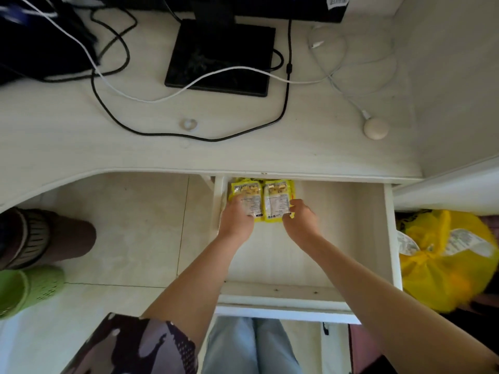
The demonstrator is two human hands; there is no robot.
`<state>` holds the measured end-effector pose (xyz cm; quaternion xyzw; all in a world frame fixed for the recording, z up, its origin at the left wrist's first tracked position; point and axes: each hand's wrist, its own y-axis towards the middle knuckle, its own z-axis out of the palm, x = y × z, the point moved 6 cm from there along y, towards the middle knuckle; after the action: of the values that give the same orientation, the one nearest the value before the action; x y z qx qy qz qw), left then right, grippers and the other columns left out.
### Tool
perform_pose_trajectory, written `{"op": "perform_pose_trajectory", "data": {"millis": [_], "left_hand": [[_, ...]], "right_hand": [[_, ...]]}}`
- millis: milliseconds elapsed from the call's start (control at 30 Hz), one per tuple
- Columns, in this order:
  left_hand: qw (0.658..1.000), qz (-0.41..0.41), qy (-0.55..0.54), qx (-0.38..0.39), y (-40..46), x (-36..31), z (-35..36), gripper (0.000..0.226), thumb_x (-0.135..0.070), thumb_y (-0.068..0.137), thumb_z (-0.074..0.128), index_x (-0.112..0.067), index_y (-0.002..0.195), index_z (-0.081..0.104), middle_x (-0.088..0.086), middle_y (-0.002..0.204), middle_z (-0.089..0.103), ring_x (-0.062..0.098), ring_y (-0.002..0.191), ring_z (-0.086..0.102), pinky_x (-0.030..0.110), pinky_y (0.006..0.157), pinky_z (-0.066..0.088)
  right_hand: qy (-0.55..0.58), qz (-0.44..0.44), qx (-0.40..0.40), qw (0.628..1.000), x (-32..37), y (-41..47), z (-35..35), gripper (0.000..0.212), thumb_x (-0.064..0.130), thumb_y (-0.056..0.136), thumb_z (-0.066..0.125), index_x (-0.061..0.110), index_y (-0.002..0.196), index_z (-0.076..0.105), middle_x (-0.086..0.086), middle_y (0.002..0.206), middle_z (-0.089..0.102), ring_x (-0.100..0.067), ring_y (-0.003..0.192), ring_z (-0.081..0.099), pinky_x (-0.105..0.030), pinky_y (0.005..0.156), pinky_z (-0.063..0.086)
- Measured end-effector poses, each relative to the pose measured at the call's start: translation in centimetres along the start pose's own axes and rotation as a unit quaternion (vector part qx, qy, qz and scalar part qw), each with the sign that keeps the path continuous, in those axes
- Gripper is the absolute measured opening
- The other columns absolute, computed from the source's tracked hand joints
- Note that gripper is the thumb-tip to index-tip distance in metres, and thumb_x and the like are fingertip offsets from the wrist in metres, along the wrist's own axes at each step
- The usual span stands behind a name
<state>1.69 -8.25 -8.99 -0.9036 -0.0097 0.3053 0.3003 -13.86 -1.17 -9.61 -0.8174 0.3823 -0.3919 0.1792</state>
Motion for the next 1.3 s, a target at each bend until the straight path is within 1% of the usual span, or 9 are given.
{"op": "perform_pose_trajectory", "data": {"millis": [133, 300, 433, 567, 733, 967, 1067, 1200, 1300], "left_hand": [[0.997, 0.025, -0.068, -0.006, -4.1, 0.4, -2.1, 0.048, -0.002, 0.088, 0.054, -0.015, 0.134, 0.049, 0.008, 0.125, 0.061, 0.025, 0.109, 0.06, 0.029, 0.093, 0.045], [0.992, 0.05, -0.093, -0.067, -9.0, 3.0, -6.4, 0.033, -0.006, 0.089, 0.055, -0.015, 0.121, 0.057, 0.002, 0.104, 0.067, 0.019, 0.094, 0.065, 0.026, 0.081, 0.05], [0.988, 0.051, -0.053, -0.136, -11.7, 7.5, -10.7, 0.026, -0.011, 0.089, 0.054, -0.011, 0.114, 0.058, 0.003, 0.097, 0.067, 0.021, 0.091, 0.064, 0.039, 0.081, 0.053], [0.983, 0.006, -0.031, -0.181, -13.9, 13.4, -15.5, 0.028, -0.016, 0.09, 0.051, -0.021, 0.118, 0.056, -0.001, 0.098, 0.065, 0.019, 0.09, 0.061, 0.038, 0.079, 0.053], [0.972, -0.035, -0.017, -0.23, -16.4, 22.2, -21.8, 0.026, -0.019, 0.093, 0.049, -0.025, 0.117, 0.055, -0.005, 0.103, 0.065, 0.014, 0.095, 0.061, 0.034, 0.08, 0.054], [0.956, -0.091, -0.005, -0.28, -18.2, 34.3, -32.7, 0.027, -0.022, 0.092, 0.05, -0.026, 0.118, 0.054, -0.002, 0.102, 0.065, 0.017, 0.093, 0.061, 0.031, 0.076, 0.051], [0.946, -0.122, -0.015, -0.3, -18.9, 38.2, -36.3, 0.026, -0.021, 0.092, 0.051, -0.023, 0.118, 0.055, -0.002, 0.104, 0.065, 0.019, 0.096, 0.061, 0.031, 0.078, 0.049], [0.935, -0.153, -0.023, -0.319, -19.2, 42.0, -40.1, 0.026, -0.022, 0.092, 0.052, -0.023, 0.118, 0.056, -0.002, 0.104, 0.066, 0.02, 0.093, 0.062, 0.033, 0.078, 0.05], [0.931, -0.173, -0.029, -0.32, -18.4, 44.4, -42.5, 0.025, -0.023, 0.092, 0.051, -0.025, 0.115, 0.057, -0.002, 0.103, 0.065, 0.02, 0.095, 0.061, 0.036, 0.081, 0.051]], "right_hand": [[-0.037, -0.084, 0.005, 0.996, 3.0, -4.2, -0.3, 0.043, 0.007, 0.089, 0.052, 0.007, 0.132, 0.048, -0.012, 0.127, 0.057, -0.028, 0.118, 0.053, -0.03, 0.095, 0.041], [-0.093, -0.181, 0.028, 0.979, 7.4, -9.3, 1.2, 0.042, 0.01, 0.091, 0.051, 0.009, 0.132, 0.048, -0.009, 0.128, 0.056, -0.025, 0.119, 0.054, -0.03, 0.096, 0.042], [-0.139, -0.253, 0.058, 0.956, 11.5, -12.7, 4.2, 0.04, 0.012, 0.091, 0.049, 0.011, 0.132, 0.047, -0.008, 0.128, 0.054, -0.025, 0.119, 0.053, -0.032, 0.095, 0.043], [-0.181, -0.306, 0.097, 0.929, 16.0, -15.8, 9.0, 0.034, 0.008, 0.09, 0.045, 0.006, 0.124, 0.048, -0.013, 0.118, 0.054, -0.031, 0.11, 0.054, -0.035, 0.086, 0.046], [-0.224, -0.346, 0.147, 0.899, 22.1, -19.3, 17.1, 0.032, 0.012, 0.092, 0.042, 0.009, 0.124, 0.045, -0.011, 0.122, 0.05, -0.028, 0.106, 0.053, -0.032, 0.08, 0.045], [-0.268, -0.364, 0.182, 0.874, 29.5, -23.9, 27.8, 0.036, 0.016, 0.095, 0.04, 0.011, 0.13, 0.044, -0.008, 0.131, 0.047, -0.024, 0.118, 0.047, -0.036, 0.098, 0.044], [-0.272, -0.382, 0.187, 0.863, 33.0, -25.4, 31.2, 0.037, 0.015, 0.093, 0.043, 0.009, 0.13, 0.046, -0.009, 0.13, 0.049, -0.026, 0.119, 0.047, -0.033, 0.099, 0.04], [-0.282, -0.415, 0.195, 0.843, 37.7, -26.4, 35.4, 0.035, 0.014, 0.091, 0.044, 0.008, 0.125, 0.05, -0.012, 0.123, 0.054, -0.028, 0.114, 0.051, -0.033, 0.094, 0.042], [-0.291, -0.433, 0.202, 0.829, 41.5, -26.7, 38.2, 0.038, 0.016, 0.091, 0.045, 0.009, 0.127, 0.049, -0.01, 0.127, 0.054, -0.027, 0.116, 0.052, -0.033, 0.096, 0.043]]}}
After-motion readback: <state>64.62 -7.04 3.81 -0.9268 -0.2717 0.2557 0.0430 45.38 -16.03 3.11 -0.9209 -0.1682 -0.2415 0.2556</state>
